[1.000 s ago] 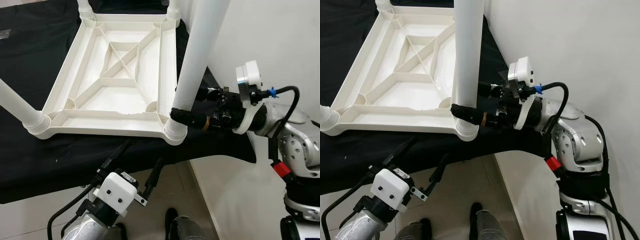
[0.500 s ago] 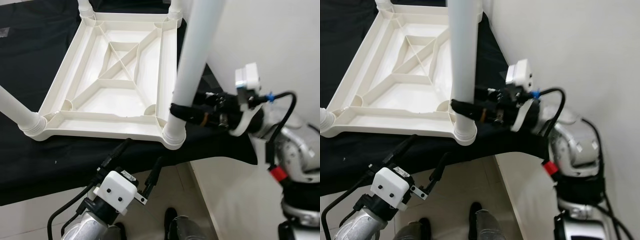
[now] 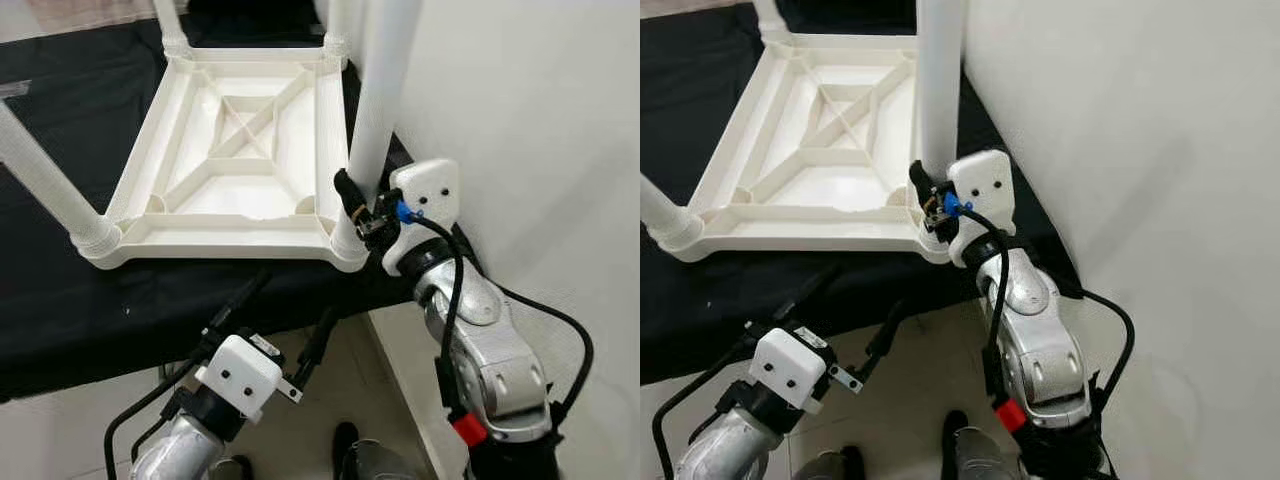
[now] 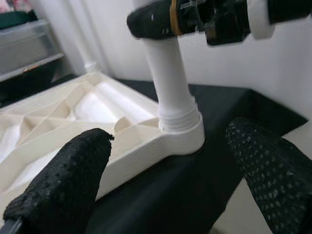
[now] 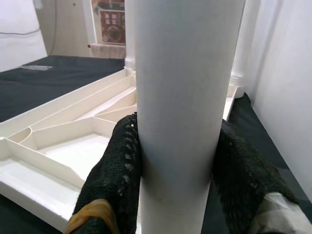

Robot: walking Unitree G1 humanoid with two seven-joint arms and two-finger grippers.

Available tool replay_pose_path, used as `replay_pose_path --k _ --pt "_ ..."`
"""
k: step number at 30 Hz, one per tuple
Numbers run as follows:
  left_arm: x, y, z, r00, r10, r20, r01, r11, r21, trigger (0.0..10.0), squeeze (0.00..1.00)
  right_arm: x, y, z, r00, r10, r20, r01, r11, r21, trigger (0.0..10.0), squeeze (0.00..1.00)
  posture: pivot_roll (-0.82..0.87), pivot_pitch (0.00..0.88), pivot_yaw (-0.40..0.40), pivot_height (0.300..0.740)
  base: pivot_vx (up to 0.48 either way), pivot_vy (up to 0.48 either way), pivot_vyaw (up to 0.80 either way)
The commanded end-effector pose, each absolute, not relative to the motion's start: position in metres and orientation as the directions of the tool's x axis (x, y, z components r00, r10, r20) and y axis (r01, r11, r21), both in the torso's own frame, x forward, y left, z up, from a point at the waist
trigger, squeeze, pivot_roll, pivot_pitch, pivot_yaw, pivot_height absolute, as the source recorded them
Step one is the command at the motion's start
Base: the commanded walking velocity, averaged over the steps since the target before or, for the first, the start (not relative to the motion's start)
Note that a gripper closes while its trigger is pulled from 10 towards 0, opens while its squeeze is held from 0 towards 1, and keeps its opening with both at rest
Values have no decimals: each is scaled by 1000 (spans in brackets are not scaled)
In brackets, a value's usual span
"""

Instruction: Building children table

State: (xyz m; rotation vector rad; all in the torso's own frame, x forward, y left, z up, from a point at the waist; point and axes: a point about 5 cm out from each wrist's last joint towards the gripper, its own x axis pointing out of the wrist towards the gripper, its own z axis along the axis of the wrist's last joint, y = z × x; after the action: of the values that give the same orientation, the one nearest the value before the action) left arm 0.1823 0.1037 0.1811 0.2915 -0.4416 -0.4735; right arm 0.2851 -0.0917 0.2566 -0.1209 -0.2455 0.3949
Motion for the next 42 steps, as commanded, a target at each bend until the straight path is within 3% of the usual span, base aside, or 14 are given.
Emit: replay_pose_path --k 1,2,5,6,7,8,12,18,19,20,28,29,35,42 --pt "182 102 177 803 -503 320 382 846 371 10000 0 288 -87 226 907 420 46 -411 903 -127 275 0 21 332 -43 740 0 0 0" --pt "181 100 176 803 -503 320 384 847 367 10000 0 283 -75 236 862 490 128 -490 871 -36 10000 0 18 317 -43 740 0 0 0" --pt "181 99 175 803 -503 320 385 848 366 10000 0 279 -69 244 818 545 184 -548 835 -34 10000 0 16 313 -41 740 0 0 0" --pt "181 99 175 803 -503 320 385 848 365 10000 0 274 -63 250 798 561 219 -567 823 -41 10000 1000 16 313 -41 740 0 0 0" --pt "181 98 175 803 -502 321 385 848 364 10000 0 267 -54 257 731 629 266 -654 756 9 10000 1000 14 308 -40 740 0 0 0" --pt "181 98 175 803 -502 321 385 848 364 10000 0 267 -54 257 731 629 266 -654 756 9 10000 1000 14 308 -40 740 0 0 0" --pt "183 98 176 801 -504 323 387 848 362 10000 0 256 -60 285 437 827 354 -875 482 -48 10000 1000 14 316 -38 740 0 0 0" --pt "182 98 176 802 -504 321 387 847 364 10000 0 273 -82 290 383 883 271 -883 436 -174 10000 1000 22 320 -38 740 0 0 0" --pt "182 98 176 803 -502 321 385 848 364 10000 0 276 -88 291 361 899 248 -891 411 -193 10000 624 24 323 -39 740 0 0 0" --pt "182 99 176 804 -500 320 383 849 364 10000 0 279 -93 291 338 914 225 -899 384 -211 10000 0 27 324 -33 740 0 0 0" --pt "181 100 177 807 -498 319 379 850 367 10000 0 291 -103 293 310 935 172 -899 347 -266 10000 0 36 330 -33 740 0 0 0" --pt "181 100 177 808 -496 318 377 850 368 10000 0 294 -106 294 301 940 162 -901 336 -274 0 0 39 331 -34 740 0 0 0" --pt "179 102 177 813 -491 314 372 852 370 10000 0 298 -112 293 271 954 128 -911 297 -287 0 0 40 337 -38 740 0 0 0" --pt "179 101 176 814 -489 314 371 853 368 10000 0 297 -109 287 311 943 121 -898 334 -287 0 0 34 338 -37 740 0 0 0"
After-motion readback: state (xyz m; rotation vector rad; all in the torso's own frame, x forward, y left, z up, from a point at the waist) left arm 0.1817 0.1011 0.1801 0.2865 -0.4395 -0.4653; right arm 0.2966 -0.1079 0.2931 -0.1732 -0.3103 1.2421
